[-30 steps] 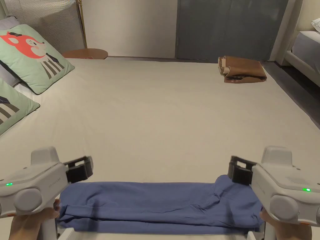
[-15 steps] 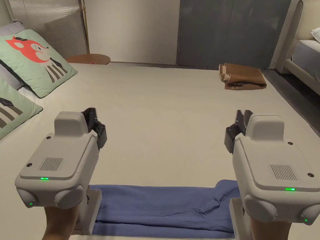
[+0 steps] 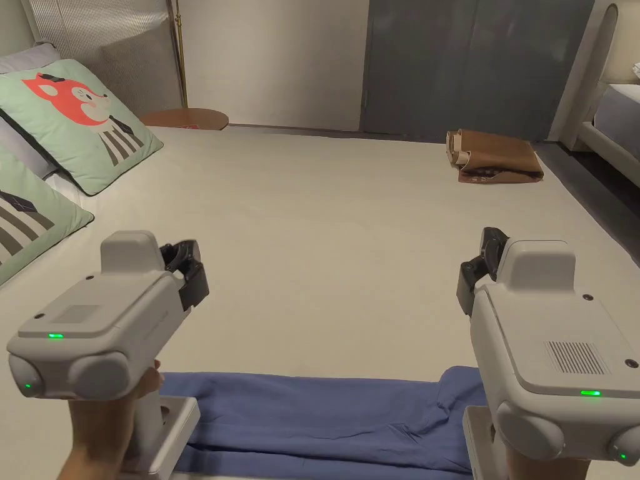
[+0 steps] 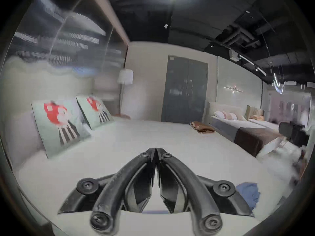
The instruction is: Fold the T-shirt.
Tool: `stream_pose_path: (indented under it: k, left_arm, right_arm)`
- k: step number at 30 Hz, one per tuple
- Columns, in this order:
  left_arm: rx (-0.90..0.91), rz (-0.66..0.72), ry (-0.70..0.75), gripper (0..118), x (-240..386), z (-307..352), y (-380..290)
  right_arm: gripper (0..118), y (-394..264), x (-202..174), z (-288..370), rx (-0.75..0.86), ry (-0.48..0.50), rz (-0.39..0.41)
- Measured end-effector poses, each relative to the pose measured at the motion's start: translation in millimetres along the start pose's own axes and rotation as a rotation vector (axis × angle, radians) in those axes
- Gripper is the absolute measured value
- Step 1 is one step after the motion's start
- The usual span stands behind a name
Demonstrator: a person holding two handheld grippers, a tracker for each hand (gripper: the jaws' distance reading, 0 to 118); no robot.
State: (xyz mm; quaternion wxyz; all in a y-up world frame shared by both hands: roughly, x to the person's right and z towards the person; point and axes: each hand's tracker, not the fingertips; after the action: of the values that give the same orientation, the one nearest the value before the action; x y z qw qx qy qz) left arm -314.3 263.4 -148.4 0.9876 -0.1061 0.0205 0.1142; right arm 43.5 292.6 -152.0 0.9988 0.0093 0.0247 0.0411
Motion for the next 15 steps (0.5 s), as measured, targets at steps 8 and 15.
stream_pose_path:
  k: [8,15]
  left_arm:
    - [-0.431,0.404,-0.135,0,-117.3,-26.7,-30.7]
    - [-0.63,0.595,-0.178,6,-198.9,-32.8,-83.3]
  right_arm:
    - [0,-5.7,-1.6,-2.8,-0.03,0.001,-0.004]
    - [0,-24.1,-4.4,-17.6,-0.068,-0.009,-0.008]
